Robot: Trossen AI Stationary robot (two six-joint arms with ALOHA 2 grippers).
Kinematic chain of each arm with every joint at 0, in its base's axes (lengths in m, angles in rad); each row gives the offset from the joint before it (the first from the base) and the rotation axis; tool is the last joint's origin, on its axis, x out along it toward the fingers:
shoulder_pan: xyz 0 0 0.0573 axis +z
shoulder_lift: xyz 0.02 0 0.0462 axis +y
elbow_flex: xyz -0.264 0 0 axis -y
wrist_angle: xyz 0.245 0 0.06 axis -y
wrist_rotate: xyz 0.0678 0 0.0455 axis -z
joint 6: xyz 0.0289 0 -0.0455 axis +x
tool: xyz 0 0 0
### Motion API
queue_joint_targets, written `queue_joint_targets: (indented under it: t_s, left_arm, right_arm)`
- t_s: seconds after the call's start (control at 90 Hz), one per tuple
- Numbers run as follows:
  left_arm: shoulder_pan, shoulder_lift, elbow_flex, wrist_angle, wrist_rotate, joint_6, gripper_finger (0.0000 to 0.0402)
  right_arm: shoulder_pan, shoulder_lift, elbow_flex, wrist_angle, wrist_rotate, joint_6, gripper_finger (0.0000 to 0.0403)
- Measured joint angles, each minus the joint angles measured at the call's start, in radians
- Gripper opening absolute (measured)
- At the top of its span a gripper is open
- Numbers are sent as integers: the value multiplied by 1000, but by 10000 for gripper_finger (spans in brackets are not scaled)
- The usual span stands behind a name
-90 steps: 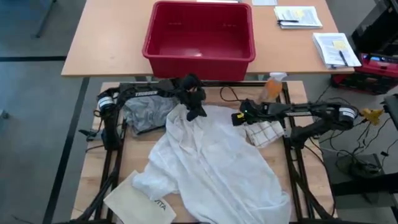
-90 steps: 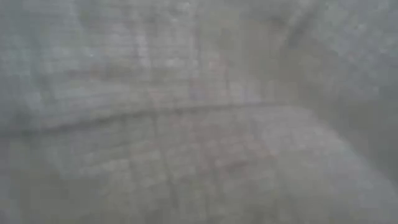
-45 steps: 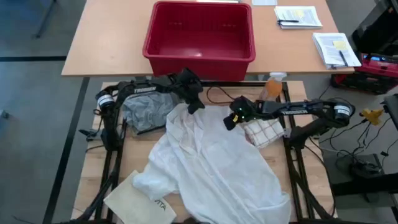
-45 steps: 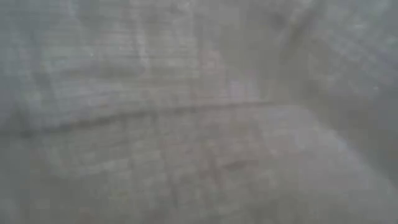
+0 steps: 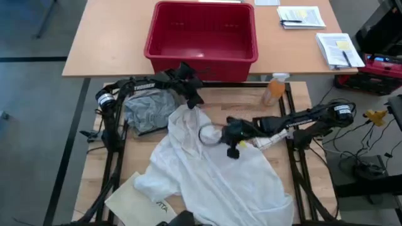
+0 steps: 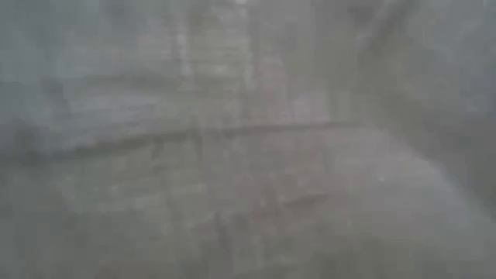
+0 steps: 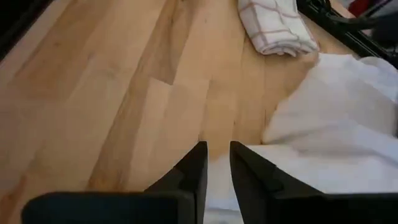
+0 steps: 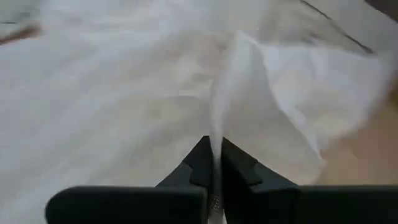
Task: Fold laundry
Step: Fold the white long sleeve shirt
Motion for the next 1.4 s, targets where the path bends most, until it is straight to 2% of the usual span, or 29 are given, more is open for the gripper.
queue_joint_targets:
  t_s: [0.111,0.189,0.244,0.311,0.444,0.544,0.611,0.689,0.867,1.011,1.144,1.267,1.4]
  left_arm:
    - [-12,0,-15,2,17,21,51]
    - [-20,0,-28,-2,27,23,48]
    - [-27,0,-38,-1,48,40,47]
    - [-36,0,-52,0,53,65,45]
    - [-57,0,-98,-1,64,90,45]
    - [-73,0,-138,4,71,128,45]
    - [-76,0,-168,13,53,154,44]
    - [-70,0,-199,37,33,168,38]
    - [-46,0,-247,50,31,187,25]
    - [-42,-24,-271,51,42,187,24]
    - [-40,-54,-274,58,37,187,23]
    - [-37,-91,-276,66,35,177,23]
    - [-37,-121,-290,88,34,167,23]
  right_arm:
    - [58,73,0,40,19,73,8]
    - [79,133,19,100,-61,148,35]
    - [102,169,55,139,-101,170,65]
    - [134,202,103,126,-102,173,112]
    - [156,229,196,14,-45,208,209]
    - [140,217,246,-120,-11,280,248]
    - [138,211,243,-190,65,298,253]
    - [123,188,227,-186,152,320,244]
    - [16,129,144,-205,154,435,201]
    - [-73,53,86,-139,49,473,175]
    - [-150,44,70,-152,-71,472,174]
    - [-213,39,73,-145,-176,471,198]
    - [-293,41,71,-171,-239,388,250]
